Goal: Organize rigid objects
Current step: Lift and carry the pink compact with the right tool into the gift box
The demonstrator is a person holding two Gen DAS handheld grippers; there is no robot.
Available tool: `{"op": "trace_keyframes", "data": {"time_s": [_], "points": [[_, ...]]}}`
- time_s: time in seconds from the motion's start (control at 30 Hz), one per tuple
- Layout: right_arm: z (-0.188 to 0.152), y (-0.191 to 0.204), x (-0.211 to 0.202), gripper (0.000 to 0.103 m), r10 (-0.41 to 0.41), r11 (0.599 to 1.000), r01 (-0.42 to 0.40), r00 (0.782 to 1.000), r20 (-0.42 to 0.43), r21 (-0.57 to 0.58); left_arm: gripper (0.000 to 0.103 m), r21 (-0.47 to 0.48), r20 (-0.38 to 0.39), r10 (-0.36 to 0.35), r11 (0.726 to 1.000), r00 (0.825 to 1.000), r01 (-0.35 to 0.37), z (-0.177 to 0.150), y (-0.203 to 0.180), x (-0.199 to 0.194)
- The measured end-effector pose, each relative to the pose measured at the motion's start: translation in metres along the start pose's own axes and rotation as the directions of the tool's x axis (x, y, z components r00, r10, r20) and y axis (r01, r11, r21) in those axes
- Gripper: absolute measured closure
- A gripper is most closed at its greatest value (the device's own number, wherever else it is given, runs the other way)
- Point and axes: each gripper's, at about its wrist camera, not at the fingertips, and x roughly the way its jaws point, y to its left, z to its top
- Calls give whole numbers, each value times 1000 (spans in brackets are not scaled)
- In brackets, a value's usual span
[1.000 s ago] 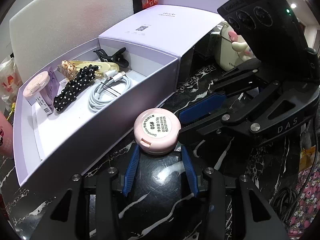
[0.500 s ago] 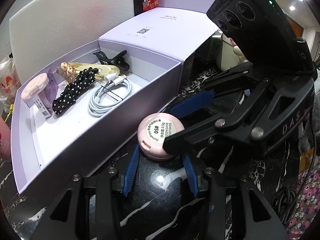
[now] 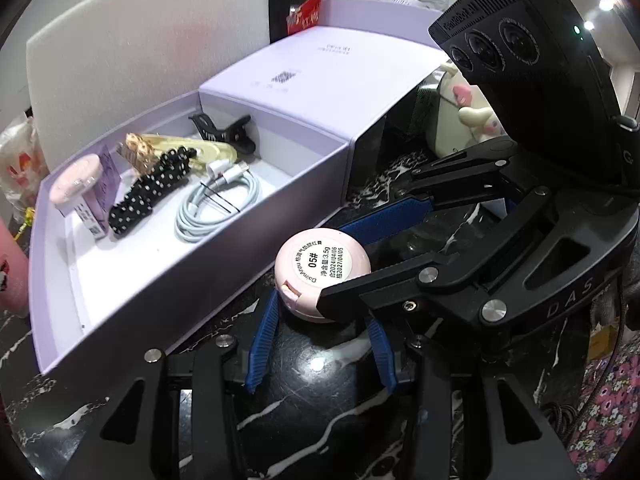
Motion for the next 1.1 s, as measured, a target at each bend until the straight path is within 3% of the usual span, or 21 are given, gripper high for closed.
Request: {"op": "trace_keyframes", "data": {"time_s": [0.6, 1.1], "points": [[12, 47, -48, 55, -20, 992, 35, 992, 126, -119, 60, 36, 114, 132, 990, 985, -137, 5, -26, -64], [42, 61, -69, 55, -20, 982, 55, 982, 189, -183, 60, 58, 168, 197, 976, 966, -209, 31, -15, -83]]}}
